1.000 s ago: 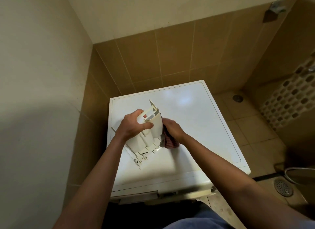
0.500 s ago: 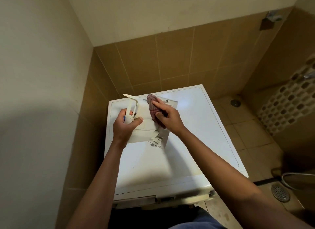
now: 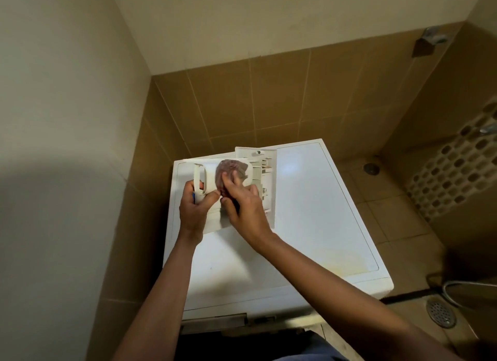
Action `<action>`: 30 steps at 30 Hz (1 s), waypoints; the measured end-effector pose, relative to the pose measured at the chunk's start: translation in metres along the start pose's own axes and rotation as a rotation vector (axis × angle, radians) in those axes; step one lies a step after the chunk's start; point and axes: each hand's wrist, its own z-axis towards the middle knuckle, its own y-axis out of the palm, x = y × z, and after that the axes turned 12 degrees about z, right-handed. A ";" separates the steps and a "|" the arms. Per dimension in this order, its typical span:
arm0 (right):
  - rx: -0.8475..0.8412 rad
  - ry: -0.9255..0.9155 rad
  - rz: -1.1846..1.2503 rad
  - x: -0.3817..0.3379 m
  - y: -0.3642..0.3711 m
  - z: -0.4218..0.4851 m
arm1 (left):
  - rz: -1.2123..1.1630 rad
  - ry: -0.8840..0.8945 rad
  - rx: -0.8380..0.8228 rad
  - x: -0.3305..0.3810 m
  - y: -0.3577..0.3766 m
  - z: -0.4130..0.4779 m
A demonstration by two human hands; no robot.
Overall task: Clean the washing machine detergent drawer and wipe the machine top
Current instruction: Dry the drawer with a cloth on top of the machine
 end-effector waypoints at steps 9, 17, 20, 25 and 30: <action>0.068 0.170 -0.009 0.030 -0.016 0.026 | -0.056 0.005 0.031 -0.010 -0.004 -0.006; -0.149 -0.174 -0.189 -0.002 0.012 0.017 | -0.102 -0.040 0.044 -0.017 -0.011 -0.004; -0.099 -0.147 -0.289 0.009 0.003 0.042 | -0.066 -0.043 0.004 -0.023 -0.017 -0.012; -0.108 0.170 -0.218 0.000 -0.021 0.080 | 0.027 -0.050 -0.075 -0.025 -0.014 -0.022; -0.340 -0.072 -0.104 -0.047 -0.016 0.065 | 0.075 -0.029 -0.091 -0.017 -0.009 -0.021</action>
